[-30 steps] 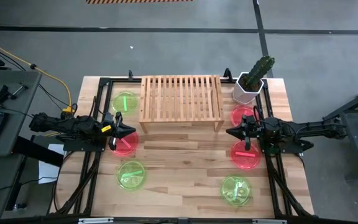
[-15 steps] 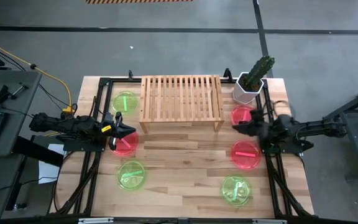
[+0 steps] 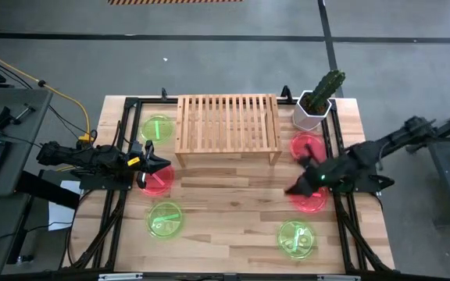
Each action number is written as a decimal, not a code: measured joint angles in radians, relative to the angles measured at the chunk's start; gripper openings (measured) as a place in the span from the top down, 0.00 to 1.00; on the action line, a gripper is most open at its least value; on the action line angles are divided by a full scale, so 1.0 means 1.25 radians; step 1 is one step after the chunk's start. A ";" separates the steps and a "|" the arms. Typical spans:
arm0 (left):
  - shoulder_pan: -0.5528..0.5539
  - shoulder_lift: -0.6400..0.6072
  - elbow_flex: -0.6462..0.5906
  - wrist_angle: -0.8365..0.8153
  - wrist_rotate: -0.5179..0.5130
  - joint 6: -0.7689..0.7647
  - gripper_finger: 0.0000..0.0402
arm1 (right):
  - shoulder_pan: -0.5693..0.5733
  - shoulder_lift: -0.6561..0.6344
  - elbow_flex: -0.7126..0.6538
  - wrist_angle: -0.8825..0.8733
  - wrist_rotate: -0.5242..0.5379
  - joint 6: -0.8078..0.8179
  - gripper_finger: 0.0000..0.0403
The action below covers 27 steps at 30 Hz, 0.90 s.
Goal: Place and stack plates onto a shelf
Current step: Put the bottom right pink transparent plate on the shelf
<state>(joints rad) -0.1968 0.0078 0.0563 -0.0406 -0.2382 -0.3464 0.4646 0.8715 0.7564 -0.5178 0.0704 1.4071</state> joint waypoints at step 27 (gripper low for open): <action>0.000 0.000 0.000 0.000 0.000 0.000 1.00 | 0.049 0.555 0.112 -0.318 0.026 0.277 0.52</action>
<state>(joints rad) -0.1970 0.0080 0.0563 -0.0406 -0.2382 -0.3462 0.5257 1.5656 0.8959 -0.9147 0.1026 1.7538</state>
